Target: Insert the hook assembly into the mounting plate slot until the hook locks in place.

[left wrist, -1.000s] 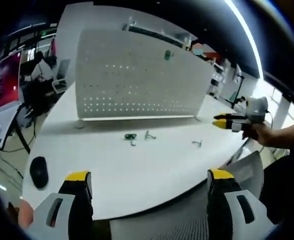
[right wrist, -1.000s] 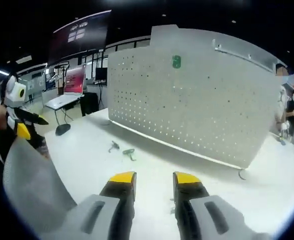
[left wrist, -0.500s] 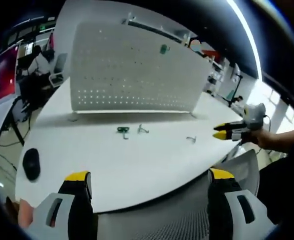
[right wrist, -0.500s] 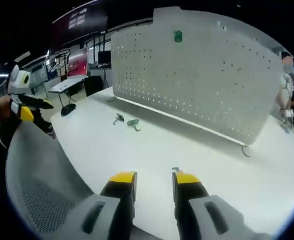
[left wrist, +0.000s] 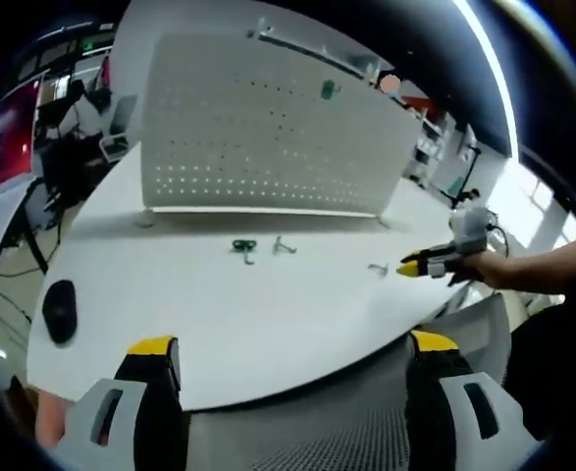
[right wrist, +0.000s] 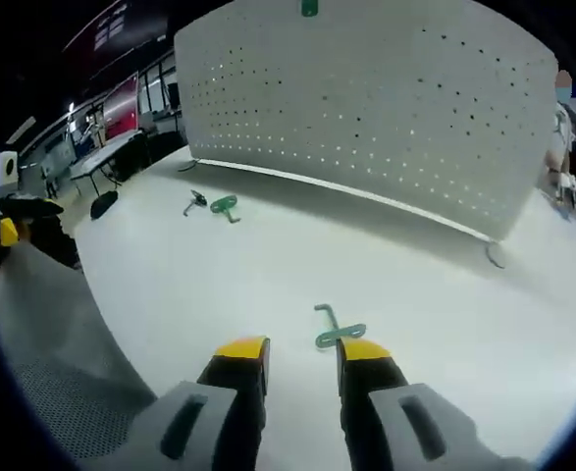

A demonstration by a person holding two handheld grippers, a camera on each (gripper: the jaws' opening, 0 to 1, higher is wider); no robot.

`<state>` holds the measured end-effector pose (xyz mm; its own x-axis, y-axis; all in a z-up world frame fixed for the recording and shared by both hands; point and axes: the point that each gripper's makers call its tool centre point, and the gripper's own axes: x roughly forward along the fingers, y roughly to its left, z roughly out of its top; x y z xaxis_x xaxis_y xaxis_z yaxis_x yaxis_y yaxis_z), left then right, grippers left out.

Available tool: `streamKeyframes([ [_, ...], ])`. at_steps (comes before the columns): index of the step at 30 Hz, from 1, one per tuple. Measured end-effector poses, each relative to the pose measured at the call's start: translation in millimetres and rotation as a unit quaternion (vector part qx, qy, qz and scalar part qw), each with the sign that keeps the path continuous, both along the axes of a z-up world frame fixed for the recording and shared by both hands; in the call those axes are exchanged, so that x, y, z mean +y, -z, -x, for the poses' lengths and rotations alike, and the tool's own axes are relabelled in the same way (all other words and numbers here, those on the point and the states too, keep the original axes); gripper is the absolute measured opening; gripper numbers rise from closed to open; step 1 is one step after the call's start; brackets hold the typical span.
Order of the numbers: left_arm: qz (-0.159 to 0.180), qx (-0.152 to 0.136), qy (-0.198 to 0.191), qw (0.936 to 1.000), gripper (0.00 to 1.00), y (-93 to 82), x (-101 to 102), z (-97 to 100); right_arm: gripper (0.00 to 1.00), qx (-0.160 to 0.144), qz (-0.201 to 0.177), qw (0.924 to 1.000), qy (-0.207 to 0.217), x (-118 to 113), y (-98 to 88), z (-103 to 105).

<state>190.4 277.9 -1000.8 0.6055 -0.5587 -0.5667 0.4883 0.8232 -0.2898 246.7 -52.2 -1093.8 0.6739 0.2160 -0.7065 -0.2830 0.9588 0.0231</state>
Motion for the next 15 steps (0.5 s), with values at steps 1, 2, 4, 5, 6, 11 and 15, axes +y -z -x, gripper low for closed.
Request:
streamKeyframes([
  [1,-0.001,0.0,-0.001,1.0,0.97,0.0,1,-1.4,0.25,0.0,-0.001,1.0,0.004,-1,1.4,-1],
  [2,-0.001,0.0,-0.001,1.0,0.97,0.0,1,-2.5,0.25,0.001,-0.001,0.9999,0.012,-2,2.9,-3],
  [4,-0.001,0.002,-0.003,1.0,0.97,0.8,1,-4.8,0.25,0.007,-0.008,0.9997,0.023,-4,7.9,-6],
  [5,-0.002,0.002,-0.003,1.0,0.97,0.9,1,-5.7,0.25,0.007,-0.01,0.9995,0.028,-5,8.8,-8],
  [6,-0.002,0.002,-0.003,1.0,0.97,0.8,1,-6.4,0.25,0.008,-0.011,0.9994,0.033,-5,9.6,-9],
  [11,-0.002,0.007,0.002,1.0,0.96,3.9,-3,-9.5,0.25,0.012,-0.023,0.9975,0.065,-8,16.2,-14],
  [15,0.0,0.008,0.006,1.0,0.96,3.8,-6,-11.2,0.25,0.007,-0.021,0.9949,0.099,-13,18.9,-18],
])
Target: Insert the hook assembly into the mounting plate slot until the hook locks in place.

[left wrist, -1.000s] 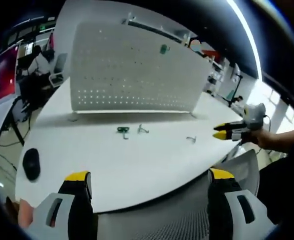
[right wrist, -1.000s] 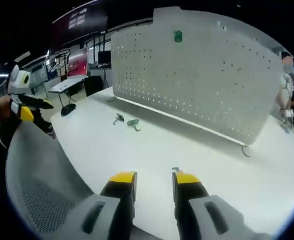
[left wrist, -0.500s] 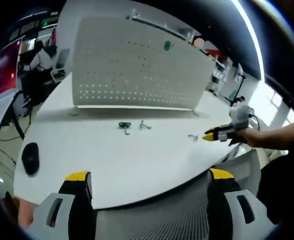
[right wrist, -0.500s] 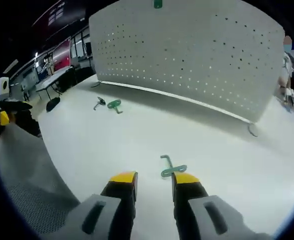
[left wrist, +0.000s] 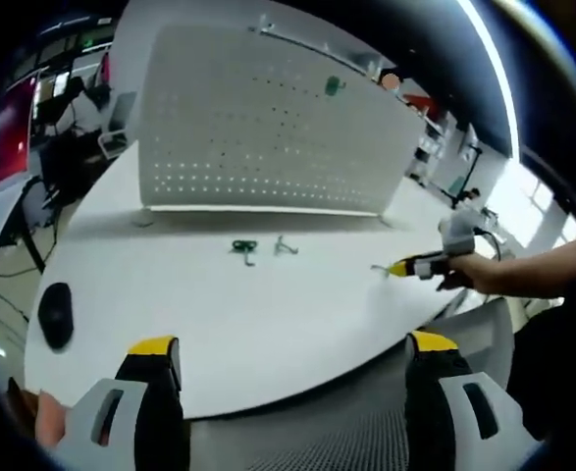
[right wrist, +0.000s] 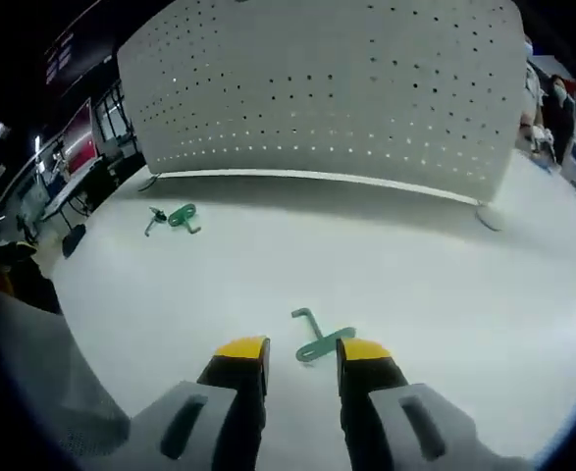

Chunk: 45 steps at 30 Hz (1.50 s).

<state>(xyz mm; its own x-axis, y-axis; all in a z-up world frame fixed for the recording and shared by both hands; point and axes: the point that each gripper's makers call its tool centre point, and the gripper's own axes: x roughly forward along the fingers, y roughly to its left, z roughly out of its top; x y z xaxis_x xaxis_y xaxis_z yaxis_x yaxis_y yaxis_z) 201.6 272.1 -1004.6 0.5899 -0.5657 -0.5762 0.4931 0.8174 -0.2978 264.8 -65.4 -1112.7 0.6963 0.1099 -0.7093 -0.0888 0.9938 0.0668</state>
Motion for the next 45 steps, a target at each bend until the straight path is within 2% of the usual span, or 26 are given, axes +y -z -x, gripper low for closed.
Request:
streamKeyframes([
  [3,-0.001,-0.001,0.003,1.0,0.96,-0.2,0,-1.8,0.24,-0.004,0.01,0.9997,0.024,-6,0.2,0],
  [6,-0.002,-0.003,0.0,1.0,0.96,-1.5,3,-4.7,0.24,0.006,-0.004,0.9993,0.038,-4,7.3,2],
  [12,0.0,-0.005,-0.004,1.0,0.96,-2.4,7,-6.2,0.23,0.027,-0.006,0.9974,0.067,-2,23.0,7],
  [13,-0.001,-0.004,-0.004,1.0,0.96,-1.8,8,-6.0,0.21,0.007,-0.001,0.9962,0.087,-8,19.1,4],
  [14,0.0,-0.004,-0.005,1.0,0.96,-1.8,8,-5.9,0.2,0.012,-0.012,0.9943,0.105,-9,18.4,5],
  [16,0.0,-0.004,-0.004,1.0,0.95,-1.9,9,-5.4,0.18,0.008,-0.017,0.9932,0.114,-11,18.8,5],
  [19,-0.001,-0.002,-0.003,1.0,0.95,-1.2,10,-4.8,0.11,0.004,0.022,0.9956,0.091,-15,22.7,5],
  [25,-0.003,-0.002,0.0,1.0,0.95,-0.6,11,-4.6,0.0,-0.007,0.051,0.9959,0.075,-22,22.0,3],
  [31,-0.001,-0.001,0.004,1.0,0.95,0.3,8,-7.2,0.0,-0.003,0.041,0.9976,0.056,-16,21.0,1],
  [45,-0.001,-0.003,0.011,0.9999,0.95,2.2,8,-10.5,0.0,-0.017,0.033,0.9993,-0.004,-1,1.9,-12],
])
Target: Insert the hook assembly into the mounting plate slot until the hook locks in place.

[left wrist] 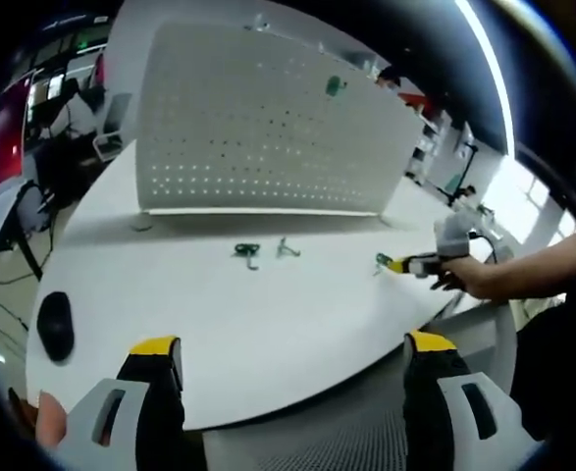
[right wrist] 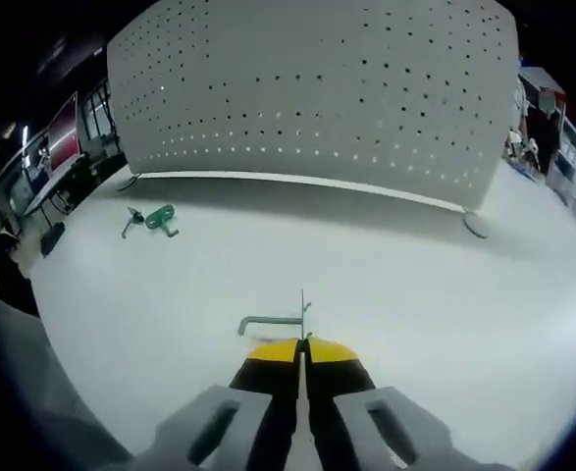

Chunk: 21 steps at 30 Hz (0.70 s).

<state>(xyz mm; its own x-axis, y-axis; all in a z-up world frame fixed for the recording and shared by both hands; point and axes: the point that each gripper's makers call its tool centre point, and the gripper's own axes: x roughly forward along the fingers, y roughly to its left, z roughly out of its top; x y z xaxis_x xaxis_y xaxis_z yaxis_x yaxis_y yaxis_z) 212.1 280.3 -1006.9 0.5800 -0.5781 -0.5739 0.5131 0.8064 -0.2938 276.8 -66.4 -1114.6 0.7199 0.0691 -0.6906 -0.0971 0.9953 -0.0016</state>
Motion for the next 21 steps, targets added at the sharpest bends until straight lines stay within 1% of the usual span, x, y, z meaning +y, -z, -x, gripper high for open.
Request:
streamKeyframes([
  [3,0.0,-0.001,0.001,1.0,0.94,-0.2,1,-1.2,0.0,-0.002,-0.008,1.0,-0.003,1,-5.0,-3],
  [4,0.0,-0.001,0.002,1.0,0.94,0.0,1,-1.4,0.0,-0.006,-0.017,0.9998,-0.002,2,-8.4,-4],
  [5,0.0,0.0,0.005,1.0,0.94,0.6,0,-1.5,0.0,-0.006,-0.015,0.9999,-0.004,3,-11.6,-5],
  [8,-0.002,-0.002,0.01,0.9999,0.94,1.1,-2,-3.2,0.0,-0.017,-0.008,0.9994,-0.03,11,-21.1,-10],
  [11,0.004,-0.001,0.013,0.9999,0.94,3.3,-7,-5.6,0.0,-0.025,-0.003,0.9983,-0.053,18,-29.9,-14],
  [13,0.007,0.003,0.021,0.9997,0.94,6.1,-13,-4.8,0.0,-0.03,-0.016,0.9972,-0.066,26,-37.5,-16],
  [14,0.008,0.004,0.028,0.9996,0.93,6.9,-18,-3.9,0.0,-0.039,-0.026,0.996,-0.076,32,-43.8,-19],
  [15,0.007,0.005,0.032,0.9995,0.94,7.4,-20,-3.4,0.0,-0.034,-0.01,0.9955,-0.088,33,-45.3,-18],
  [16,0.006,0.005,0.035,0.9994,0.93,7.8,-22,-3.4,0.0,-0.03,-0.009,0.9934,-0.11,40,-47.8,-18],
  [17,0.007,0.005,0.039,0.9992,0.93,7.9,-24,-3.4,0.0,-0.03,-0.014,0.9926,-0.117,44,-50.8,-19],
  [18,0.008,0.006,0.043,0.999,0.94,8.4,-27,-3.6,0.0,-0.025,-0.018,0.9908,-0.132,50,-52.5,-18],
  [19,0.008,0.006,0.047,0.9988,0.94,9.7,-28,-4.6,0.0,-0.017,-0.01,0.9883,-0.151,56,-55.0,-17],
  [20,0.007,0.005,0.054,0.9985,0.94,10.8,-30,-5.6,0.0,-0.023,-0.006,0.9855,-0.168,62,-58.9,-19],
  [21,0.005,0.006,0.06,0.9982,0.94,11.4,-32,-5.5,0.0,-0.021,-0.006,0.9813,-0.191,71,-63.6,-18],
])
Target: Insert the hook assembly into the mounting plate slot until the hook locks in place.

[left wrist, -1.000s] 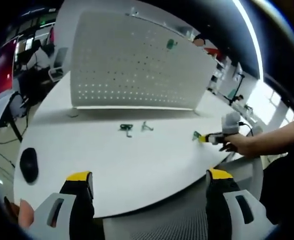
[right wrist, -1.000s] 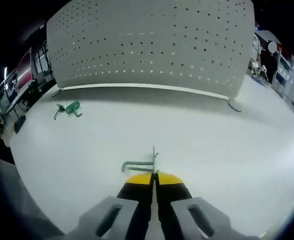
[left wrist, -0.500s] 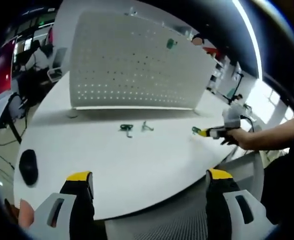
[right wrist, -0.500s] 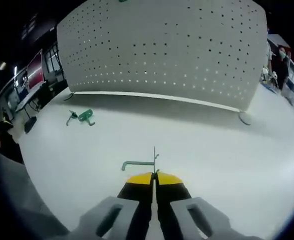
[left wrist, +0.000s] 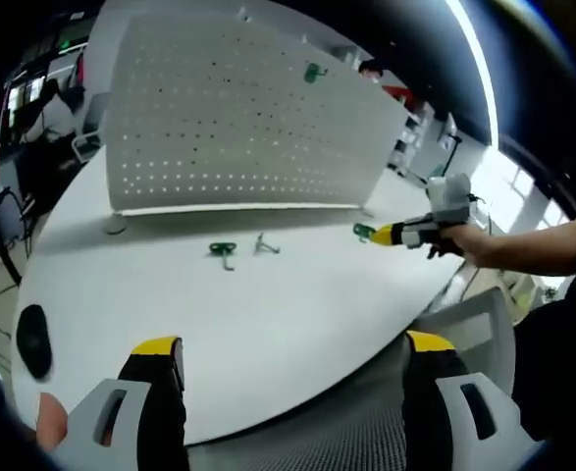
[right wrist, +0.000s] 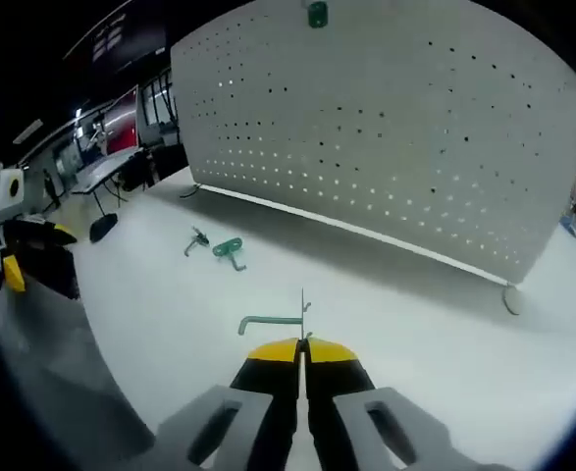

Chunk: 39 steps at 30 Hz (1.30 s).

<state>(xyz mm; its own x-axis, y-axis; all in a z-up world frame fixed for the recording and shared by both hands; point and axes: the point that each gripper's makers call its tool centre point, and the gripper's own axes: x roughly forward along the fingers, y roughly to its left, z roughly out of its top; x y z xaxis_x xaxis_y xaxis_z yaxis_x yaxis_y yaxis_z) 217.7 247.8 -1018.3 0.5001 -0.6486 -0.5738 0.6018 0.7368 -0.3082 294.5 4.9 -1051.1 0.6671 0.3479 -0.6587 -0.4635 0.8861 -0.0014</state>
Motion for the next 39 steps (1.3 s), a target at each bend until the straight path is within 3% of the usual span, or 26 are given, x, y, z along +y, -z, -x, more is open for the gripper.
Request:
streamKeyframes([
  [5,-0.015,-0.003,0.037,0.9992,0.94,5.0,-8,-5.7,0.0,-0.003,0.008,0.9965,-0.083,37,-18.4,6],
  [10,-0.045,-0.008,0.08,0.9958,0.91,15.6,-10,-13.1,0.0,0.018,0.014,0.984,-0.177,78,-27.2,24],
  [15,-0.048,-0.015,0.108,0.9928,0.86,16.8,-15,-17.8,0.0,0.042,0.021,0.9602,-0.275,112,-30.8,49],
  [19,-0.049,-0.007,0.142,0.9885,0.7,20.0,-23,-12.1,0.0,0.08,0.03,0.9402,-0.33,127,-24.8,66],
  [20,-0.05,-0.007,0.149,0.9876,0.68,20.5,-25,-11.0,0.0,0.084,0.03,0.9311,-0.354,133,-23.4,71],
  [30,-0.032,0.018,0.207,0.9776,0.55,25.3,-49,10.9,0.0,0.117,0.056,0.889,-0.439,159,-16.4,94],
  [31,-0.031,0.022,0.212,0.9764,0.53,25.8,-51,13.3,0.0,0.121,0.061,0.8798,-0.456,161,-15.1,99],
  [39,-0.033,0.039,0.248,0.9675,0.36,29.3,-60,27.3,0.0,0.141,0.068,0.8434,-0.514,174,-14.3,114],
])
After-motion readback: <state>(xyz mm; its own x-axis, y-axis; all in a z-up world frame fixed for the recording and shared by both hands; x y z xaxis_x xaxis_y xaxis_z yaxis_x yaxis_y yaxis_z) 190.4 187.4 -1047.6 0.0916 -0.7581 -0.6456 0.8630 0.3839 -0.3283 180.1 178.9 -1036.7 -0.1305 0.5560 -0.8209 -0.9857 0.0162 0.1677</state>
